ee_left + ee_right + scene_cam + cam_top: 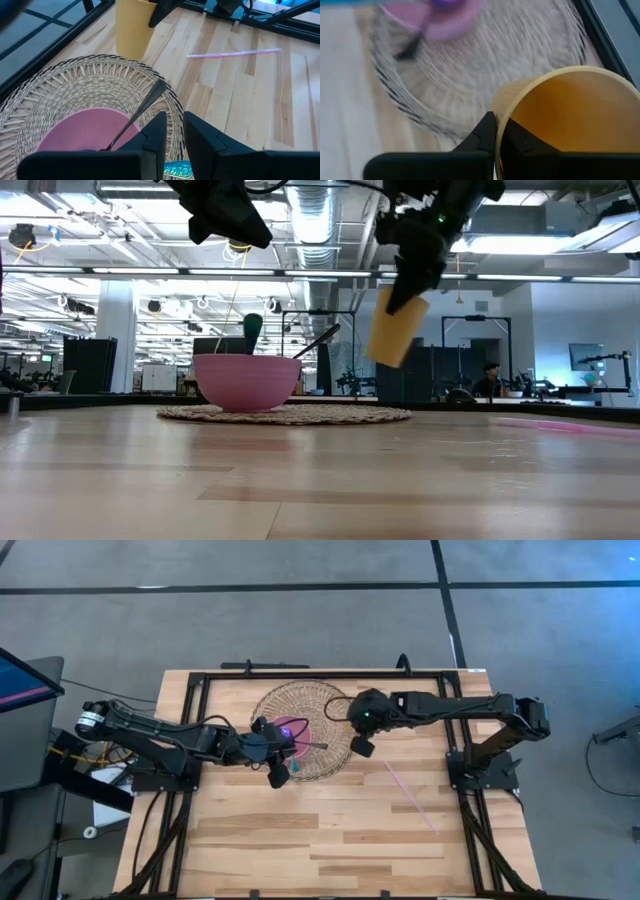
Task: Pick & Place Utensil
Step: Put the orange cup to the top right of the pink bowl on the placemat, then put the pink straw on the orange cup
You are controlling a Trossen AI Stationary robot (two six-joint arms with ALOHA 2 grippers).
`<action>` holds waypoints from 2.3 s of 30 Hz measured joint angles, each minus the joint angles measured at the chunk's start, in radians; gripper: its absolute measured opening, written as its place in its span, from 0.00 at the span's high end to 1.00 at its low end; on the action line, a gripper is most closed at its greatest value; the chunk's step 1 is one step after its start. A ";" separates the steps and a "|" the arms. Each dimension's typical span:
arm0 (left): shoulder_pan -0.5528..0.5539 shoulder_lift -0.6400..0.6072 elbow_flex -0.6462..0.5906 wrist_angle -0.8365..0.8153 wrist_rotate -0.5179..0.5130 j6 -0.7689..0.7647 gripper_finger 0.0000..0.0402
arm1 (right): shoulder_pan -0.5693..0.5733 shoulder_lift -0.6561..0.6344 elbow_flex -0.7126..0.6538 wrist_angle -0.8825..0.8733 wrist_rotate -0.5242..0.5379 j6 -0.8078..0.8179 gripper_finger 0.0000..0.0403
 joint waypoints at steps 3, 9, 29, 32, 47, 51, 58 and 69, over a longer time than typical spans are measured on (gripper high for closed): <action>0.000 0.000 0.000 0.000 0.000 0.000 0.84 | -0.009 0.000 0.000 0.050 -0.058 -0.031 1.00; 0.000 0.000 0.000 0.005 0.000 0.000 0.84 | -0.047 0.009 0.047 0.049 -0.077 -0.100 1.00; 0.004 -0.001 0.000 0.015 0.001 0.000 0.84 | -0.138 0.523 0.562 -0.281 -0.106 -0.215 1.00; 0.004 -0.001 0.000 0.015 0.001 0.000 0.84 | -0.143 0.542 0.565 -0.278 -0.109 -0.231 0.99; 0.004 -0.001 0.000 0.015 0.001 0.000 0.84 | -0.146 0.543 0.566 -0.241 -0.135 -0.333 0.76; 0.004 -0.001 0.000 0.015 0.001 0.000 0.84 | -0.137 0.542 0.568 -0.272 -0.135 -0.336 0.71; 0.004 -0.001 0.000 0.015 0.001 0.000 0.84 | -0.107 0.541 0.649 -0.409 -0.124 -0.336 0.64; 0.004 0.000 0.000 0.015 0.001 0.000 0.84 | -0.054 0.541 0.840 -0.612 -0.085 -0.306 0.61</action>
